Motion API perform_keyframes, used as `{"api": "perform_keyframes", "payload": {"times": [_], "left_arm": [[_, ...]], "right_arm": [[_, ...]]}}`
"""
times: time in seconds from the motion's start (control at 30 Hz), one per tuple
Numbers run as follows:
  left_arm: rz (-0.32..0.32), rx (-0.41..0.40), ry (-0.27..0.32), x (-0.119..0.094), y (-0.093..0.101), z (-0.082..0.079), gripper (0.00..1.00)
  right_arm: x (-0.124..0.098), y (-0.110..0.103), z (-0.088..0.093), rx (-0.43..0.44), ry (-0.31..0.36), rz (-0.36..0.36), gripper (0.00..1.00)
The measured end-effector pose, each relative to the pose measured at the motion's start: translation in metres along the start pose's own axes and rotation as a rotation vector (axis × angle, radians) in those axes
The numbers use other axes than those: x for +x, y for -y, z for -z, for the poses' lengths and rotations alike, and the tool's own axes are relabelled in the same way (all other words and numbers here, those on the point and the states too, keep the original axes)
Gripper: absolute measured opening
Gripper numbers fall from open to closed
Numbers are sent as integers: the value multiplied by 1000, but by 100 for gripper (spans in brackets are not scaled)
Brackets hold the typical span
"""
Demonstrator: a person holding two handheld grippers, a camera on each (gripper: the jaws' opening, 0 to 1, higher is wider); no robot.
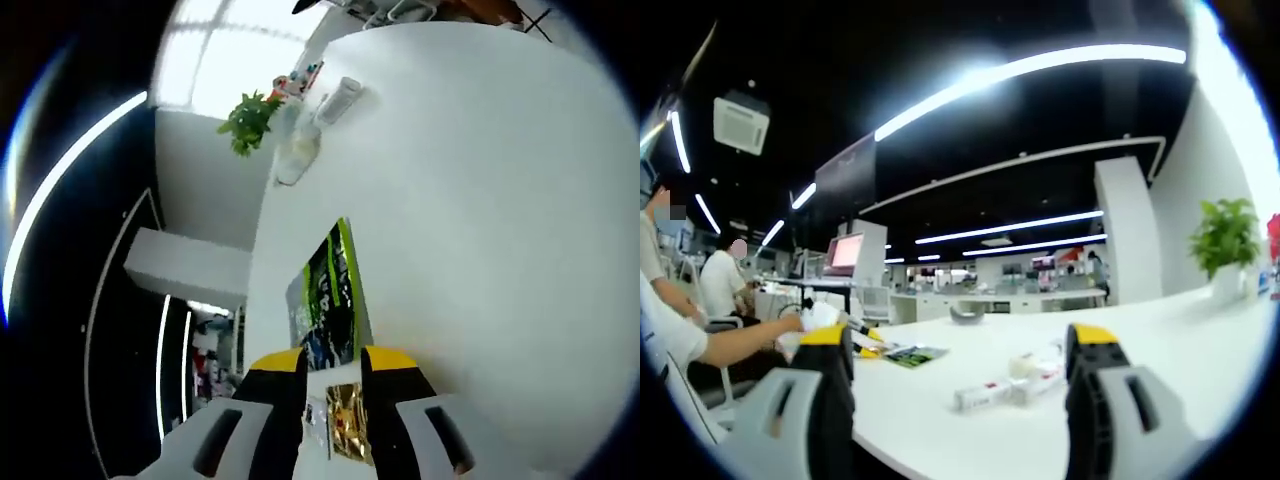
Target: Arrange the skincare products in the storage area until every visible bottle or jar stands upright without overlapping.
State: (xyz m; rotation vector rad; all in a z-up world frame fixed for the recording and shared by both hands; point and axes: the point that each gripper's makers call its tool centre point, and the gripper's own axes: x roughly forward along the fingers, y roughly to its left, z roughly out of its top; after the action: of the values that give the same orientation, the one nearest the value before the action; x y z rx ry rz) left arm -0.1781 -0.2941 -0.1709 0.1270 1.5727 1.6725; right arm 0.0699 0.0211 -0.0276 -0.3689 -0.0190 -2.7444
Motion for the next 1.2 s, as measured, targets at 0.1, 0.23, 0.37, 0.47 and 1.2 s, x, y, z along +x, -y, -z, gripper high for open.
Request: {"api": "perform_keyframes", "payload": {"times": [0.1,0.23,0.37,0.47,1.2], "left_arm": [[8,1,-22,2,-1,2,20],[14,39,-33,3,0,1,19],[26,70,-36,4,2,1,17],[34,97,-50,5,4,0,14],[60,147,-41,11,11,3,0]], "right_arm": [[0,0,0,1,-2,0,88],[-1,1,-2,20,10,-11,88],[-1,0,-1,4,2,-3,88],[-1,-1,-1,9,3,-8,88],[3,-3,2,8,-7,-12,88]]}}
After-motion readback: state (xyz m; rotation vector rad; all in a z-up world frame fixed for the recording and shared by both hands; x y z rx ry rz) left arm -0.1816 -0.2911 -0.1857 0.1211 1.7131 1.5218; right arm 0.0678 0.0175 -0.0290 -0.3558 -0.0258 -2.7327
